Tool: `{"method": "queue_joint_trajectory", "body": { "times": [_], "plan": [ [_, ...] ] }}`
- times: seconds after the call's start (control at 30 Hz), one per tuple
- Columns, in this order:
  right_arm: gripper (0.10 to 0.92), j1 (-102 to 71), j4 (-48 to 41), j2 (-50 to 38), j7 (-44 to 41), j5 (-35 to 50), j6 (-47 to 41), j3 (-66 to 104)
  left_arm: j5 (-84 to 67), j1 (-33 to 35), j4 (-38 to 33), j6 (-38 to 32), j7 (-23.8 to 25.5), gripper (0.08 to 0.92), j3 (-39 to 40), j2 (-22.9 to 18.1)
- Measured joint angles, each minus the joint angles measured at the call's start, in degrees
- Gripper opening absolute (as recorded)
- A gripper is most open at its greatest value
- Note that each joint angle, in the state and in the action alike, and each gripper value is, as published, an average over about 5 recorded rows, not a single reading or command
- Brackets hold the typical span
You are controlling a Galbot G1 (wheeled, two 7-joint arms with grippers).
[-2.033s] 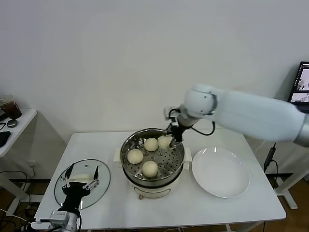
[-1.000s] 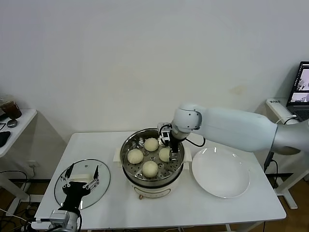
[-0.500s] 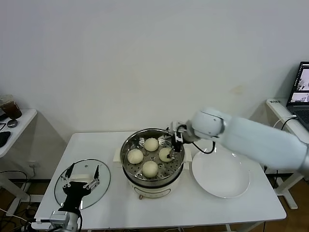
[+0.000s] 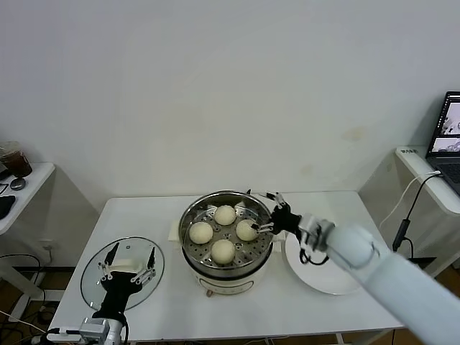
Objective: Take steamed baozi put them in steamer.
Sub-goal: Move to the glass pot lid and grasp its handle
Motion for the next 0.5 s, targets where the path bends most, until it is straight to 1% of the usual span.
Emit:
{"method": "queue_joint_trajectory", "body": {
  "times": [0.13, 0.27, 0.37, 0.5],
  "plan": [
    [0.823, -12.1, 1.4, 6.2, 1.3, -3.7, 8.5, 12.4, 1.4, -0.2, 0.5, -1.3, 0.0, 0.823, 0.8, -0.2],
    [0.823, -22.2, 2.6, 13.1, 2.3, -6.1, 14.9, 23.2, 3.3, -0.3, 1.6, -3.0, -0.5, 0.823, 0.9, -0.3],
    [0.823, -28.4, 3.5, 18.0, 3.1, -7.1, 17.8, 30.3, 5.7, -0.5, 2.8, -4.3, -1.4, 0.823, 0.6, -0.3],
    [0.823, -34.8, 4.9, 23.5, 4.3, -7.8, 19.6, 38.2, 11.0, -0.9, 5.2, -6.0, -3.2, 0.823, -0.5, 0.3]
  ]
}}
